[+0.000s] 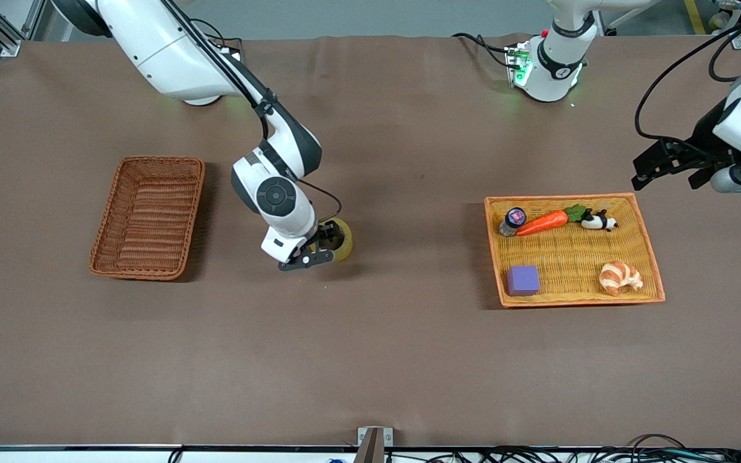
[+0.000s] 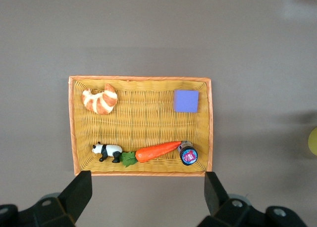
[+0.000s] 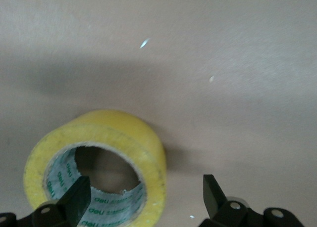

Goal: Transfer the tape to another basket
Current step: 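Grasp the tape roll with the right gripper while the left gripper withdraws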

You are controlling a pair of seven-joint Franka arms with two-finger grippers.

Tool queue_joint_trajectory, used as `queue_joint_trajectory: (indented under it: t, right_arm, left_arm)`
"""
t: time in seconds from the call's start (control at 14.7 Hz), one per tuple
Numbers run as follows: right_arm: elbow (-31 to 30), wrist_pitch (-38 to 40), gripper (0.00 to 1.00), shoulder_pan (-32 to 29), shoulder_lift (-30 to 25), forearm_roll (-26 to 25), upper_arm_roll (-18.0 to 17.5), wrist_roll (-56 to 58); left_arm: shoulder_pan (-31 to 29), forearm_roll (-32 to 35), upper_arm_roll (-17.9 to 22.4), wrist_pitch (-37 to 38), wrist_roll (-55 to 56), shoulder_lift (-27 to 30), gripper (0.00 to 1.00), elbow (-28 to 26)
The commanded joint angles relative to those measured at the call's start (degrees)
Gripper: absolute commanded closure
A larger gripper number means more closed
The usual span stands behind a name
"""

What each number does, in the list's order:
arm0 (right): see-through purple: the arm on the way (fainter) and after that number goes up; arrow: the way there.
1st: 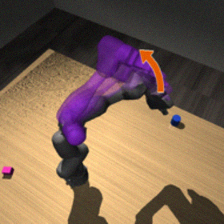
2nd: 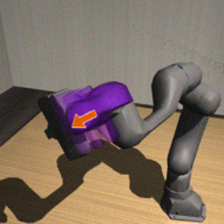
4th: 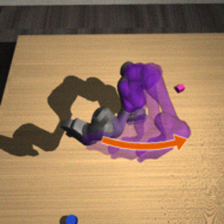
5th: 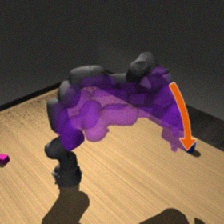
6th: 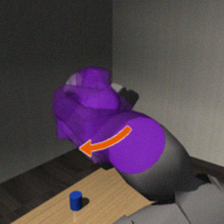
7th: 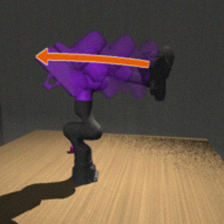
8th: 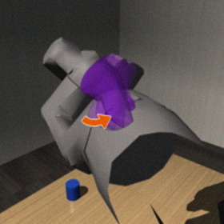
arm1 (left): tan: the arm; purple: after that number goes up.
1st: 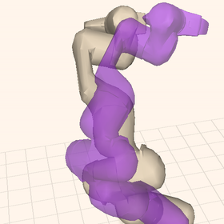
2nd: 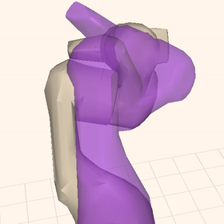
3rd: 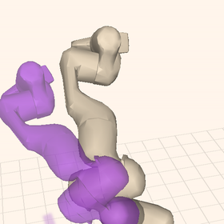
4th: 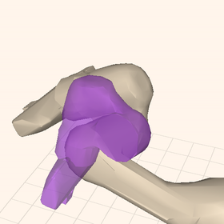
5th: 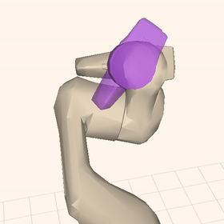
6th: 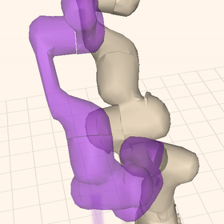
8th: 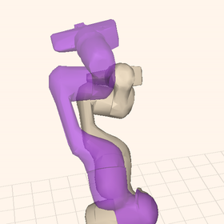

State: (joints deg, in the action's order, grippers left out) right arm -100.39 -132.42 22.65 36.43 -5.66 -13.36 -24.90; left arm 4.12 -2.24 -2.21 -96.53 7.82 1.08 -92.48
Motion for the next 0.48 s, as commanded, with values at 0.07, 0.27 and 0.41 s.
queue_joint_trajectory:
  t: [0.07, 0.27, 0.41]
  right_arm:
    - [-4.3, -5.7, 0.00, 1.2, -0.2, -1.5, -0.3, -1.4]
    - [-4.9, -6.5, 0.26, 0.6, 0.0, -4.1, -0.3, -1.3]
    - [-4.8, -6.4, 0.63, 0.7, 0.0, -4.2, -0.3, -1.3]
  left_arm:
    - [0.6, -1.0, 0.9, 1.2, -1.3, 0.9, 0.00, -1.5]
    - [0.7, -1.3, 1.7, 1.2, -3.0, 0.6, 0.00, -1.4]
    - [0.7, -1.2, 1.7, 1.2, -4.8, 0.4, 0.00, -1.2]
